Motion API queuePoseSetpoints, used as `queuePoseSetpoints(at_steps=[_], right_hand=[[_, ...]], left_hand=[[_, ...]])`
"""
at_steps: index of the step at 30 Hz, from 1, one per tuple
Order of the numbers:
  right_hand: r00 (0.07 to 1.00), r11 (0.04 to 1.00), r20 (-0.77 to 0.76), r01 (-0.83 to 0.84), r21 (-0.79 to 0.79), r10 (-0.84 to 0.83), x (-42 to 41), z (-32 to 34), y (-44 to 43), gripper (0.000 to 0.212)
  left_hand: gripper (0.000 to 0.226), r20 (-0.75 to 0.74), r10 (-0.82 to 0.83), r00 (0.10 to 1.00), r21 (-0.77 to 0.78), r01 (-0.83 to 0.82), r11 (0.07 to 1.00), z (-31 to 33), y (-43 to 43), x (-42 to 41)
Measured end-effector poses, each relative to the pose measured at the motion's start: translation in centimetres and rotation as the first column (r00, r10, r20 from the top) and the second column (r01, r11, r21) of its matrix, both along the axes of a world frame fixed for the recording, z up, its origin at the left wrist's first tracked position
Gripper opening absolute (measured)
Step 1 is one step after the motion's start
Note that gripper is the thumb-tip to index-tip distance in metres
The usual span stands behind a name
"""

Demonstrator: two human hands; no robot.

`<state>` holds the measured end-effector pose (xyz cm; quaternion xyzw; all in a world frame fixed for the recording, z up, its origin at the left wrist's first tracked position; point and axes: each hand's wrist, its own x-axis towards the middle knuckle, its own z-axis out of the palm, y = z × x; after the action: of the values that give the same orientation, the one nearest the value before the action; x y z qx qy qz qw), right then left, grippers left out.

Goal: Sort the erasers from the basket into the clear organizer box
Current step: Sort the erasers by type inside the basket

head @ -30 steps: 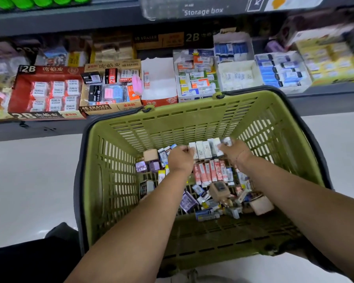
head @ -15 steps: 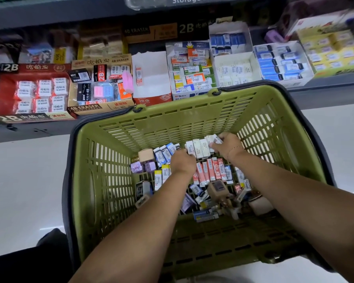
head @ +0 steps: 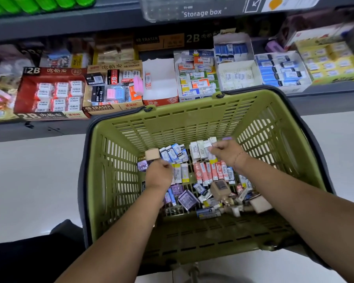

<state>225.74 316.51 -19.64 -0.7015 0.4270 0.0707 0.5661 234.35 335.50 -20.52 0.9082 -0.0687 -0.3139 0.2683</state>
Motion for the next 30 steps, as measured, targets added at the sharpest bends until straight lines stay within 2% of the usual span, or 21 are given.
queuePoseSetpoints(at_steps=[2,6,9,12,18,20,22,24,26,28,30], right_hand=[[1.000,0.999,-0.020,-0.016,0.043,0.017,0.4,0.0,1.5,0.032],[0.995,0.984,-0.095,-0.021,0.179,0.039,1.4,-0.2,5.0,0.018],[0.984,0.986,-0.158,-0.061,0.153,0.086,2.4,-1.0,6.8,0.009],[0.964,0.986,-0.215,-0.141,0.089,0.158,3.5,-2.1,7.7,0.018],[0.960,0.980,-0.239,-0.107,0.169,0.146,5.1,-3.4,10.1,0.016],[0.959,0.983,-0.238,-0.128,0.130,0.156,5.4,-3.7,10.6,0.009],[0.933,0.962,-0.242,-0.272,0.012,0.267,5.6,-3.8,10.7,0.014],[0.898,0.917,-0.263,-0.387,-0.095,0.352,5.5,-3.7,10.6,0.018],[0.907,0.913,-0.231,-0.388,-0.128,0.353,5.1,-3.5,10.2,0.025],[0.927,0.939,-0.167,-0.344,-0.028,0.335,4.3,-2.7,8.7,0.024],[0.900,0.909,-0.131,-0.404,0.102,0.415,3.1,-1.3,6.1,0.013]], left_hand=[[0.026,-0.026,-0.050,0.998,0.077,0.051,0.996,-0.1,1.6,-0.1],[0.025,-0.023,-0.130,0.991,0.151,0.132,0.980,-0.4,3.8,-0.3],[0.025,0.011,-0.201,0.979,0.193,0.195,0.962,-0.5,4.0,-0.4],[0.024,0.036,-0.247,0.968,0.216,0.234,0.948,-0.7,4.1,-0.4],[0.024,0.010,-0.188,0.982,0.167,0.183,0.969,-1.3,4.4,0.2],[0.023,-0.005,-0.167,0.986,0.156,0.166,0.974,-1.6,4.5,0.2],[0.019,-0.010,-0.158,0.987,0.153,0.158,0.976,-1.9,4.6,0.4],[0.026,-0.010,-0.145,0.989,0.142,0.145,0.979,-1.9,4.6,0.5],[0.035,-0.010,-0.131,0.991,0.122,0.132,0.984,-1.8,4.5,0.5],[0.038,-0.010,-0.109,0.994,0.091,0.109,0.990,-1.6,4.5,0.4],[0.034,0.012,-0.103,0.995,0.057,0.102,0.993,-1.3,4.4,0.4]])
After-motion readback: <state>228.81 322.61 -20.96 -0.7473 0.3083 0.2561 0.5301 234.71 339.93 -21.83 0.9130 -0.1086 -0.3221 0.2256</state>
